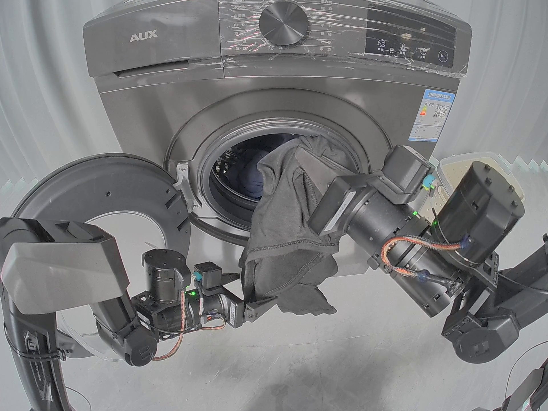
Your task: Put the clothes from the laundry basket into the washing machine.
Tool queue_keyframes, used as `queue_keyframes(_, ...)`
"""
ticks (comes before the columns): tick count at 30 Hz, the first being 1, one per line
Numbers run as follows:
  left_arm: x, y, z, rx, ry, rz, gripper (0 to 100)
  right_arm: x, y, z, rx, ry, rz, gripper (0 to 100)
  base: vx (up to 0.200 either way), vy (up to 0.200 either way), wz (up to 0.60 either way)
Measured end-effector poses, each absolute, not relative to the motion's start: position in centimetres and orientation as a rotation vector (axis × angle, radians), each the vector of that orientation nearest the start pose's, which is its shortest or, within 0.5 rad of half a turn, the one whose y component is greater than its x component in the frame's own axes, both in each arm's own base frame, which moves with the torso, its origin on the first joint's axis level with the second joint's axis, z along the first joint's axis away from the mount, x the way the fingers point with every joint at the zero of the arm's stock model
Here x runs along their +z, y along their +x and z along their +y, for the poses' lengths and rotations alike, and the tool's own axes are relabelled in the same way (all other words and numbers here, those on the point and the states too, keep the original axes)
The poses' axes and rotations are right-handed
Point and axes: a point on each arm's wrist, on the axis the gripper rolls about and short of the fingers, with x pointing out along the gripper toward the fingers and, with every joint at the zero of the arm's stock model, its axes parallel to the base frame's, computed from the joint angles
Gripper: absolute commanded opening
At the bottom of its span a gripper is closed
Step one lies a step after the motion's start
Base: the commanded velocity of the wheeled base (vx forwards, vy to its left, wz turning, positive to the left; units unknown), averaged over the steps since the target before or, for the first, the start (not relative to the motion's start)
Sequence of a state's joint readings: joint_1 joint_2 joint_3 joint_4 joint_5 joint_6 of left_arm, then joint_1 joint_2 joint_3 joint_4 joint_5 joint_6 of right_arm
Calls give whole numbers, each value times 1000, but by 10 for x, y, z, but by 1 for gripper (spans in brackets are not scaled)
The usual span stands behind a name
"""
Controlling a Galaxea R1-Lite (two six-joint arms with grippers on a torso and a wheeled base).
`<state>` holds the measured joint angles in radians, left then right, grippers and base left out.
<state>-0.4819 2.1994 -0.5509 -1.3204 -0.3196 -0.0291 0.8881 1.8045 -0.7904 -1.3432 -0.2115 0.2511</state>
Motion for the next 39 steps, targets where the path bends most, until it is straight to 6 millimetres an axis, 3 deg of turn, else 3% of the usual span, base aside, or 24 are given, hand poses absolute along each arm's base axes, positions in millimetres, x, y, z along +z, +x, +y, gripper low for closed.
queue_keyframes(5,27,295,-163,-789,1,339,100,216,207,247,705,414,-200,0,0,0,0)
queue_keyframes(6,27,296,-164,-789,0,338,0,216,207,247,705,414,-199,0,0,0,0)
queue_keyframes(17,29,298,-164,-791,-4,263,0,214,209,246,696,409,-194,0,0,0,0)
queue_keyframes(25,34,274,-152,-796,5,243,0,208,220,239,651,394,-180,0,0,0,0)
queue_keyframes(31,60,256,-141,-800,-3,189,0,199,228,231,613,371,-153,0,0,0,0)
queue_keyframes(39,110,234,-128,-807,-46,36,0,170,231,219,572,299,-27,0,0,0,0)
